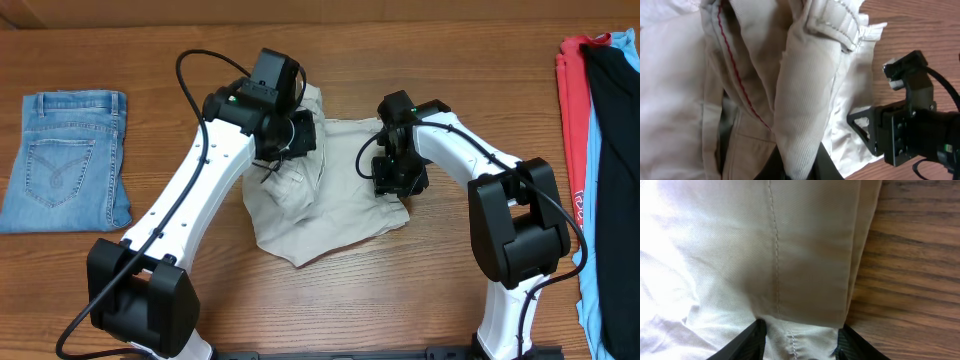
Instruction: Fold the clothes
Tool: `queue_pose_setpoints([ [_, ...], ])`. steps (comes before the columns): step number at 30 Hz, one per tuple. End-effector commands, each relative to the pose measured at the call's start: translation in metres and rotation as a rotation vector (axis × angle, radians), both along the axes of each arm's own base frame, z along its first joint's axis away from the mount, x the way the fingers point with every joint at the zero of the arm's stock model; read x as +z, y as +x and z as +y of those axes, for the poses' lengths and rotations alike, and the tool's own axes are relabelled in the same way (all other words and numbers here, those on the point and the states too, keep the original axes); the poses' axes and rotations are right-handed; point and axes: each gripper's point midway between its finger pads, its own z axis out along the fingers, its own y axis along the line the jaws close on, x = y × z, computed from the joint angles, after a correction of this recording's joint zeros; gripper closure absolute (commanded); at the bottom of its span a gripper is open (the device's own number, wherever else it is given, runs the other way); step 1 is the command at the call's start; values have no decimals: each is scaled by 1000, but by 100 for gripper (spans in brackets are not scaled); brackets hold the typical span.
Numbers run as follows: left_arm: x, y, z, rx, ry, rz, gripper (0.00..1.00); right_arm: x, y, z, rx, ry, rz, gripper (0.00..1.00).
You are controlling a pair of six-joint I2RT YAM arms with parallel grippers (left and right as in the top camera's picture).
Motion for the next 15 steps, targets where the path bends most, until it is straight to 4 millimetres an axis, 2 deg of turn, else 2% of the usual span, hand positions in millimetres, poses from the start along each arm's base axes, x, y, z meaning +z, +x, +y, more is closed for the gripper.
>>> queue_pose_setpoints([
  [1, 16, 3, -14, -15, -76, -20, 95, -26, -22, -7, 1, -31, 90, 53],
  [6, 23, 1, -33, -54, -136, -32, 96, -26, -23, -6, 3, -31, 90, 53],
  [10, 25, -2, -47, -7, -168, -16, 96, -26, -23, -6, 4, -32, 91, 53],
  [15, 26, -3, -55, -16, -173, -23, 94, -26, -23, -6, 4, -31, 91, 53],
])
